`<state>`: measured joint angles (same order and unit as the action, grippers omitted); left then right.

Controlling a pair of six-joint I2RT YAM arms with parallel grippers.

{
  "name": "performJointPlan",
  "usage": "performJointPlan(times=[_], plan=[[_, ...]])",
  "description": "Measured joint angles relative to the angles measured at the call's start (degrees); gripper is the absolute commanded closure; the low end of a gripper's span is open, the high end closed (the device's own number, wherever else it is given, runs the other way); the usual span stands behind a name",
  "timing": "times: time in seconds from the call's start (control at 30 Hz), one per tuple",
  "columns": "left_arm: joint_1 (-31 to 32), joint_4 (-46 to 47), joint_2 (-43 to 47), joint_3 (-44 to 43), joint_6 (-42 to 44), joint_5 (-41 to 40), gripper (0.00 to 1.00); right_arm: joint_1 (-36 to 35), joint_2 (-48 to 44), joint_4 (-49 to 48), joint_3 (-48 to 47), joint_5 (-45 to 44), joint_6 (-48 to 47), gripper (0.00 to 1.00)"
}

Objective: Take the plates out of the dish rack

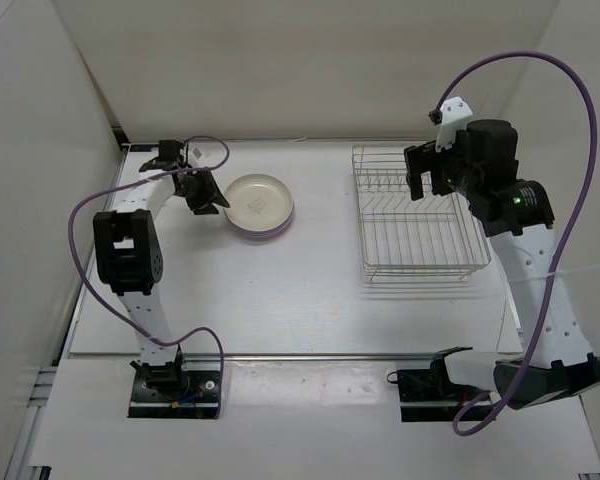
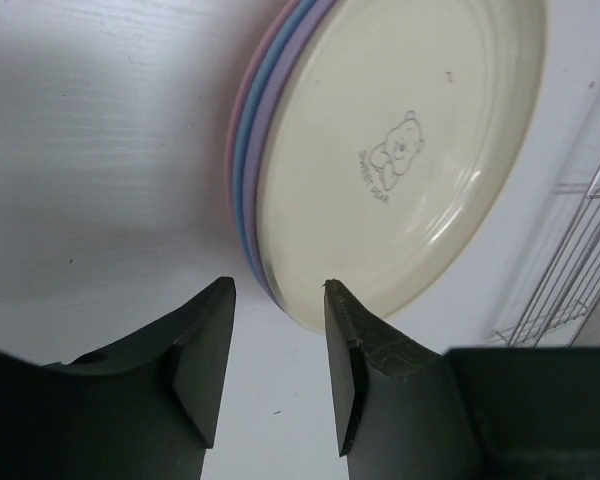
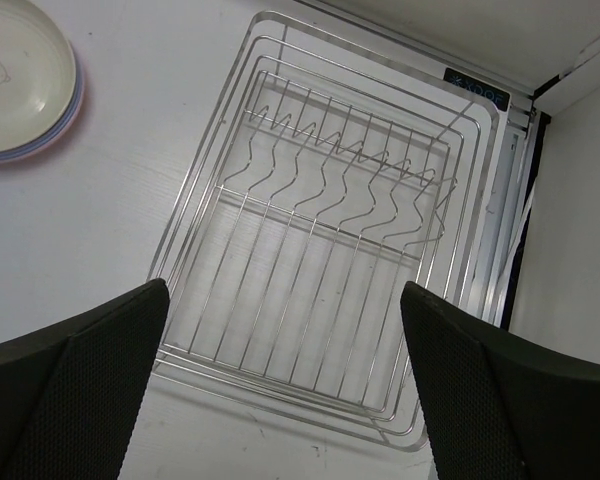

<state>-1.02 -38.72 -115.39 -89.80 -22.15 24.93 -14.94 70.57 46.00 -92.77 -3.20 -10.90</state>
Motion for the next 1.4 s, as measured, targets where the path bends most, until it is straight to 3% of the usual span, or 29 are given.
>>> performJointPlan(times=[0.13, 0.3, 0.4, 0.43, 0.47, 0.67, 0.83, 1.1, 1.4], plan=[[0.0, -2.4, 2.4, -2.5, 1.8, 0.1, 0.46, 2.2, 0.9, -0.5, 0.0, 0.2, 0.1, 0.00], [-1.5, -5.8, 9.2, -5.7, 5.9, 0.7, 0.31, 9.9, 2.5, -0.9, 0.1, 1.6, 3.5, 0.00], [-4.9, -9.1, 16.0, -6.0, 9.1, 1.7, 0.17, 14.0, 2.5, -1.1, 1.4, 2.6, 5.7, 0.00], [-6.9, -10.6, 18.8, -6.0, 10.3, 2.1, 0.03, 15.1, 2.5, -1.1, 2.1, 2.7, 6.4, 0.00], [-8.7, -11.7, 21.1, -5.9, 11.8, 2.5, 0.00, 16.1, 2.5, -1.2, 2.8, 2.7, 7.1, 0.00], [-17.2, -16.9, 33.4, -0.7, 18.0, 3.1, 0.00, 20.8, 2.0, -1.1, 8.5, 2.0, 9.4, 0.00], [-17.4, -18.6, 40.8, 4.0, 20.9, 0.2, 0.00, 22.6, -0.6, -1.3, 11.1, -0.5, 9.9, 0.00], [-17.3, -16.0, 51.2, 11.4, 22.4, -7.3, 0.00, 23.1, -12.3, -2.8, 14.9, -2.1, 8.9, 0.00], [-17.3, -14.7, 53.0, 13.4, 22.8, -9.7, 0.00, 23.2, -16.0, -2.8, 18.8, -4.8, 8.8, 0.00]])
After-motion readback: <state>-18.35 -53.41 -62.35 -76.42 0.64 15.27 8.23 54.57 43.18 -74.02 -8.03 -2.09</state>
